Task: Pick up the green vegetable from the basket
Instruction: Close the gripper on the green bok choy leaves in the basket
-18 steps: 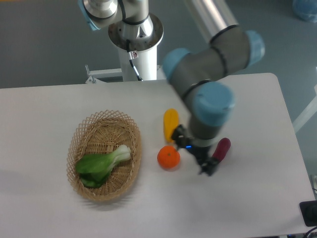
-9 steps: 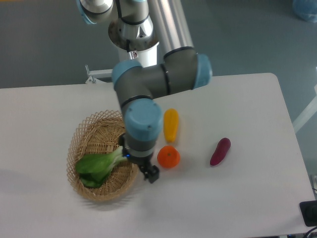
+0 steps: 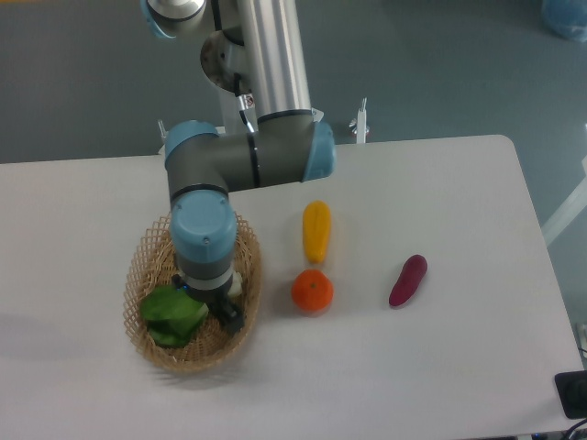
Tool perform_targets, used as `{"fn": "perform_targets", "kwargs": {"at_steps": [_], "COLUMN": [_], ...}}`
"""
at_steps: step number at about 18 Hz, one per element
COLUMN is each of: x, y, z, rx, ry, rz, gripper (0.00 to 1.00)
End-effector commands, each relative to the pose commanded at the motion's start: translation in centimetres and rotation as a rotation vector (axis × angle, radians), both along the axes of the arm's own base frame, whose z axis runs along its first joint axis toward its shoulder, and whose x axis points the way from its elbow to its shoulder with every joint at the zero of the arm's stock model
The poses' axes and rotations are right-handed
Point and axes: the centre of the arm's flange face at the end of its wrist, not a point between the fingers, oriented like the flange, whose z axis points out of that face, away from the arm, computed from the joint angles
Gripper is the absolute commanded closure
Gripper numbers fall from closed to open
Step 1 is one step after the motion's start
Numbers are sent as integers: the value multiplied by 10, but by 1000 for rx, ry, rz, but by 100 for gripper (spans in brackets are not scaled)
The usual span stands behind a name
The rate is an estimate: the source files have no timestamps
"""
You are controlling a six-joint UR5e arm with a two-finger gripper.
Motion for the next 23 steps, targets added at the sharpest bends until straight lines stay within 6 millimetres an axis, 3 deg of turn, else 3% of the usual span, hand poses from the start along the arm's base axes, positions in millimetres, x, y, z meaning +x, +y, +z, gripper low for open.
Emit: {"fn": "perform_targets", "kwargs": {"at_steps": [12, 17, 19, 21, 23], "x": [8, 6, 5, 3, 2], "y": [-14, -12, -11, -7, -7], "z": [-32, -19, -15, -5, -1], "rx": [-20, 2, 7, 22, 28], "ry": [-9, 6, 9, 15, 17], "rz": [1, 47, 85, 119, 121], "gripper": [1, 68, 87, 97, 98]}}
